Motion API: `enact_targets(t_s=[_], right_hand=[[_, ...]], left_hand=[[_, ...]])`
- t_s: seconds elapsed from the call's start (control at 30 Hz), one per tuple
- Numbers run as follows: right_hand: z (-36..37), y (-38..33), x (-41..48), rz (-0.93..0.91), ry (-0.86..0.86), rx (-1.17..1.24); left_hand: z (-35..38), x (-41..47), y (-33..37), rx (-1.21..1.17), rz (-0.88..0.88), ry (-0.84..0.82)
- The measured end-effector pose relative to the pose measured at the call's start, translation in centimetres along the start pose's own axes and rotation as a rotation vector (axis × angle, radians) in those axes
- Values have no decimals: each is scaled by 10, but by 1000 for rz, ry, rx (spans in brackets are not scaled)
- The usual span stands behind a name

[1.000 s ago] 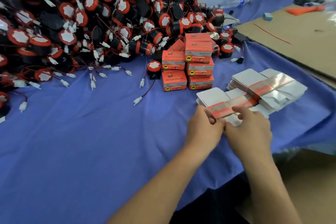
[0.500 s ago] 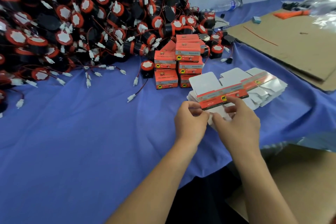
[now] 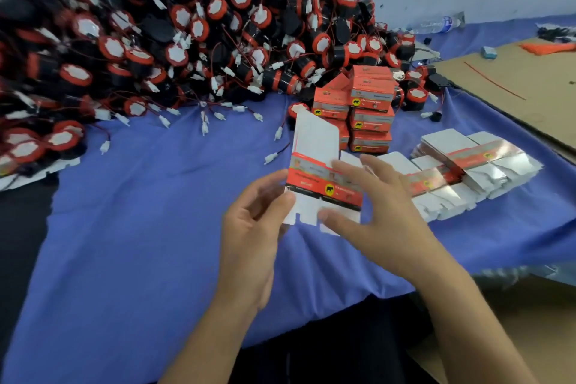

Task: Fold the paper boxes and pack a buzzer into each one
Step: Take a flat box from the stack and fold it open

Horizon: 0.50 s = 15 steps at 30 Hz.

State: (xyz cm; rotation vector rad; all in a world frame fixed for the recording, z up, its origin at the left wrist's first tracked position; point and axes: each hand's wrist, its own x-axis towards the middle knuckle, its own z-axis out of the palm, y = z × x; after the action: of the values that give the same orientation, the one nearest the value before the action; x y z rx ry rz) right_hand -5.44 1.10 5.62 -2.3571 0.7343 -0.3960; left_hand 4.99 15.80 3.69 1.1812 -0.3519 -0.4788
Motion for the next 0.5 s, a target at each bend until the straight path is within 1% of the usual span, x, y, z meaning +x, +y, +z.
enact_targets(t_s=[0.03,0.1,0.2,0.27,0.4,0.5], right_hand=[[8,-9,1,-19,-63,60],[25,-27,1,-52,-122,192],[54,-50,-5,-69,-216,296],[73,-63,-11,-59,-277,382],[104,-78,-24,-18,-369,517],[110,-82,-28,31,-547,800]], left_hand=[[-12,-6,5,9,4,20],[-34,-16,11,26,10,80],[-64,-32,17,36,29,224],[-82,-40,21,97,65,300],[-111,-52,30,293,145,298],[-130,-58,35,417,137,215]])
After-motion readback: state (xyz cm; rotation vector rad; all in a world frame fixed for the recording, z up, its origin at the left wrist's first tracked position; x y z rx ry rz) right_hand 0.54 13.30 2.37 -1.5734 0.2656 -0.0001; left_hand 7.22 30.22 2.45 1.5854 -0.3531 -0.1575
